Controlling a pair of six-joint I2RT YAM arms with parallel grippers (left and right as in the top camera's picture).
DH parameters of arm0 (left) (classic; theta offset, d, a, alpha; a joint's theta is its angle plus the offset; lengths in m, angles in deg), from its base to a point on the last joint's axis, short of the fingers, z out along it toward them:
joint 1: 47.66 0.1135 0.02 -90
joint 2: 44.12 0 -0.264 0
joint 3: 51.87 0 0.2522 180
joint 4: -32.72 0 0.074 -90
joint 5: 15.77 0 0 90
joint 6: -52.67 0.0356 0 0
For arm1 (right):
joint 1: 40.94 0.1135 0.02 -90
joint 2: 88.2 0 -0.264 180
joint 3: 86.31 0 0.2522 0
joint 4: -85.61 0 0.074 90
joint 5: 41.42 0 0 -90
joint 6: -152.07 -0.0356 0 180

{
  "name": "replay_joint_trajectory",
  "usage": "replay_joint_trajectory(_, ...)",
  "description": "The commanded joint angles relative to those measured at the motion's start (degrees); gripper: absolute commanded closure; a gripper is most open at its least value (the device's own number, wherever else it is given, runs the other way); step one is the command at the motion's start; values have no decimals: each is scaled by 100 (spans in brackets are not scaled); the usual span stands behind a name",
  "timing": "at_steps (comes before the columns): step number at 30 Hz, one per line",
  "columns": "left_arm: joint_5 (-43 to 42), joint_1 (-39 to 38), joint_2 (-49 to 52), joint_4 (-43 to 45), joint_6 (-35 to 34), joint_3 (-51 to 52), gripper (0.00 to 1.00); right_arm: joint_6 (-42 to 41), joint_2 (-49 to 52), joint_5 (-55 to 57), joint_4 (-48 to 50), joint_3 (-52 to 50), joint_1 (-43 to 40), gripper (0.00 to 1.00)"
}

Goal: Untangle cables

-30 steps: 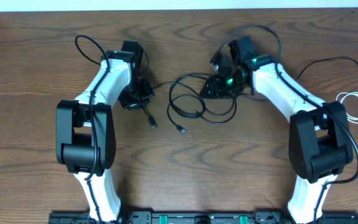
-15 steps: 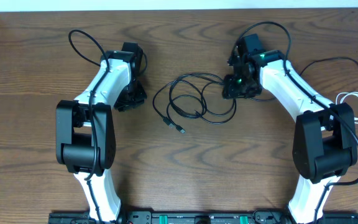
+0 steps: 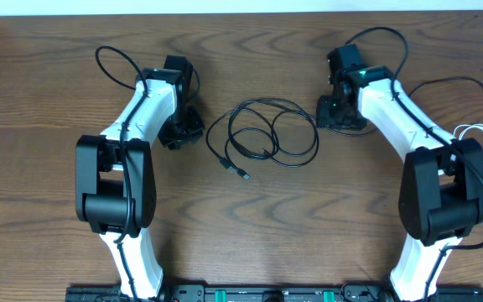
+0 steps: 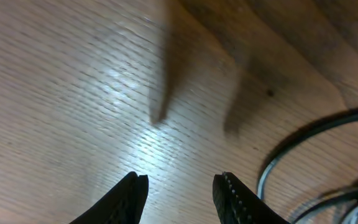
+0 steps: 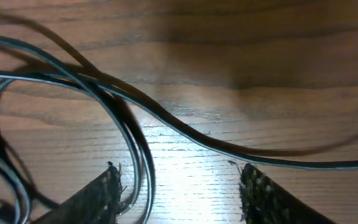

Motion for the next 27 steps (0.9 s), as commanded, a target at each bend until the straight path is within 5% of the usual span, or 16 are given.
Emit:
replay_joint_trajectory(1,-350,20,-127,50,-205,9,59,-358,-114,-452,-4,-15,-2,42)
replay_joint_trajectory(6,-741,20,-127,188,-197,9,59,-629,-107,-387,175,-22,-2,51)
replay_joint_trajectory(8,-1005,4,-127,221,308,9,59,-629,-101,-170,192,-42,-2,56)
replay_joint_trajectory(15,-1222,-490,-127,149,1344,7,52,-616,-72,-61,-72,-42,-59,53)
replay_joint_trajectory(18,-1182,-815,-129,101,1469,-2,52,-468,-157,-120,-573,109,-221,64)
replay_joint_trajectory(27,-1156,-1709,-133,188,1873,-271,41,-323,-669,-155,-1169,428,-763,47)
